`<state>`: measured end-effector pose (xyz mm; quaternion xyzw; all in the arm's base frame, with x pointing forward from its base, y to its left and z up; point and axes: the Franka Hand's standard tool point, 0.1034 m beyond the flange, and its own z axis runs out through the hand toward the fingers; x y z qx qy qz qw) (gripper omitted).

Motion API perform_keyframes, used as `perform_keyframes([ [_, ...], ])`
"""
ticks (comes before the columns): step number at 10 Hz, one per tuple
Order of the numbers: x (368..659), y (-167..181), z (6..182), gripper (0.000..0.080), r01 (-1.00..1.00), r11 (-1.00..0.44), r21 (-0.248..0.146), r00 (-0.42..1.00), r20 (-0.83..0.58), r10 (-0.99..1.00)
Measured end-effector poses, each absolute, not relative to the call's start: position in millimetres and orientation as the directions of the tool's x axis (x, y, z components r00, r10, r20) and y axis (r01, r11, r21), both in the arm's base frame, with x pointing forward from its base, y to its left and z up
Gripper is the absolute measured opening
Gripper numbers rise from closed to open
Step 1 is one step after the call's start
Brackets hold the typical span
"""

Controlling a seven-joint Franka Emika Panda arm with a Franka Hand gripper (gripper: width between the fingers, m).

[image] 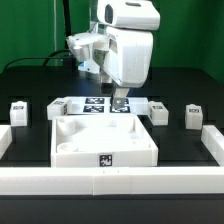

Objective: Assemble square table

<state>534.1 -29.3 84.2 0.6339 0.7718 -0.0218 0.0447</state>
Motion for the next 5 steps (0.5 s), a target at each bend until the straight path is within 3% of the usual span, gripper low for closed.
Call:
perform_keyframes([
  [3,525,-28,76.7,0.065,0.98,0.195,0.026,-0.192,-0.09,0.977],
  [5,486,-25,51.9,0.065,0.981,0.194,0.009,-0.193,-0.065,0.979],
])
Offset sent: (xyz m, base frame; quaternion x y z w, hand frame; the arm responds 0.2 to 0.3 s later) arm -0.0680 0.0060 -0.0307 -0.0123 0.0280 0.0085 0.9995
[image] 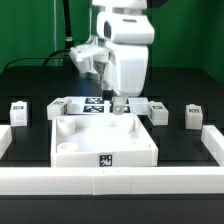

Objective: Assemble square table

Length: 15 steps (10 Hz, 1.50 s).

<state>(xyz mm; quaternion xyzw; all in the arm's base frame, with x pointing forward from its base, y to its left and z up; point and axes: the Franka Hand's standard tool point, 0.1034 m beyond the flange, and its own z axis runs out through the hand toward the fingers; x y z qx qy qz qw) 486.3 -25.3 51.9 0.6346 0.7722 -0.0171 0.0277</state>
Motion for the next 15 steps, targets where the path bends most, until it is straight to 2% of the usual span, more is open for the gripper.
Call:
perform_keyframes([
  [3,472,-32,33.6,0.065,0.983,0.18,-0.021,-0.181,-0.051,0.982],
  [7,470,-41,17.5,0.065,0.986,0.163,-0.044,-0.165,-0.045,0.985],
  [8,469,-41,13.5,0.0526,0.985,0.162,-0.05,-0.165,-0.043,0.985],
  [9,468,-40,11.4,0.0526,0.986,0.161,-0.054,-0.163,-0.041,0.986],
  [11,467,-39,10.9,0.0244,0.987,0.149,-0.056,-0.151,-0.042,0.988],
  [12,466,-39,10.5,0.0244,0.988,0.144,-0.058,-0.147,-0.041,0.988],
  [13,468,-39,12.5,0.0073,0.988,0.142,-0.053,-0.145,-0.043,0.989],
  [15,468,-39,13.5,0.0057,0.989,0.142,-0.051,-0.144,-0.043,0.989],
])
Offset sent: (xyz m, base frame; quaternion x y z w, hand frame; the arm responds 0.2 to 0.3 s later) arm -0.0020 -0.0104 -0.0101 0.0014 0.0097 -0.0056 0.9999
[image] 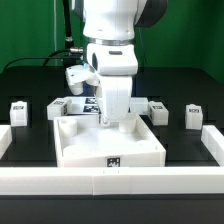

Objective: Assemble square table

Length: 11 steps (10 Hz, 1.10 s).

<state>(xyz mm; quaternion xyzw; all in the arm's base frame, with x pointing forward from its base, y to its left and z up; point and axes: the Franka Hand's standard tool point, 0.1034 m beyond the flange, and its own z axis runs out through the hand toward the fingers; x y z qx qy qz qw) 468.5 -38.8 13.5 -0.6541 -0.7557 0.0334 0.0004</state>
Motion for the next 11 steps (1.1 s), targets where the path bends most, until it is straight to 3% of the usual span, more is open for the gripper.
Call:
perform_keyframes([
  [5,469,-36,13.2,0.0057,0.99,0.133,-0.05,-0.135,-0.043,0.99],
  [11,499,37,10.8,0.0057,1.0,0.007,-0.016,-0.007,-0.008,1.0],
])
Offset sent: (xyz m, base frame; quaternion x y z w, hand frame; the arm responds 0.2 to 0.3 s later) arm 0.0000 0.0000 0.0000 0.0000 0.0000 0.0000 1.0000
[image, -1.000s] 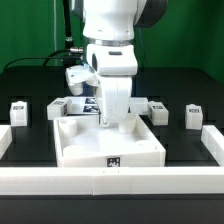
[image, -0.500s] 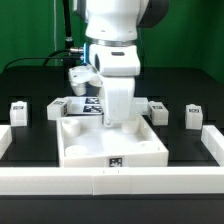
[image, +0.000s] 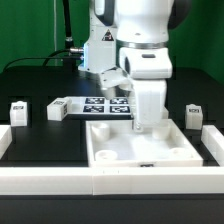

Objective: Assemble square table

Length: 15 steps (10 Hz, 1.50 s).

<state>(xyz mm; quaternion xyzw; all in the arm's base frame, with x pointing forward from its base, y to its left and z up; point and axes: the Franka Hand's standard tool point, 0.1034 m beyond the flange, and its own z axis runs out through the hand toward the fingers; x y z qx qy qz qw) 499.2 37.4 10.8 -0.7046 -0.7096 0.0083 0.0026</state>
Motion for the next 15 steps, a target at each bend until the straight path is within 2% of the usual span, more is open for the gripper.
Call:
perform_keyframes([
  [1,506,50,10.8,0.0057,1.0,-0.015,-0.014,0.015,-0.007,1.0],
  [4,507,69,10.8,0.0057,0.999,-0.031,-0.042,0.03,-0.021,0.999],
  [7,507,71,10.7,0.0057,0.999,-0.031,-0.042,0.03,-0.022,0.999],
  [9,507,71,10.6,0.0387,0.999,-0.031,-0.042,0.03,-0.022,0.999],
  [10,507,71,10.6,0.0387,0.999,-0.031,-0.042,0.03,-0.022,0.999],
  [11,507,70,10.9,0.0592,0.999,-0.032,-0.042,0.031,-0.022,0.999],
  [12,507,67,15.1,0.0592,0.999,-0.034,-0.041,0.033,-0.026,0.999],
  [13,508,67,23.9,0.0638,0.999,-0.034,-0.038,0.033,-0.033,0.999],
  [15,510,70,40.6,0.0648,0.998,-0.054,-0.021,0.053,-0.041,0.998],
])
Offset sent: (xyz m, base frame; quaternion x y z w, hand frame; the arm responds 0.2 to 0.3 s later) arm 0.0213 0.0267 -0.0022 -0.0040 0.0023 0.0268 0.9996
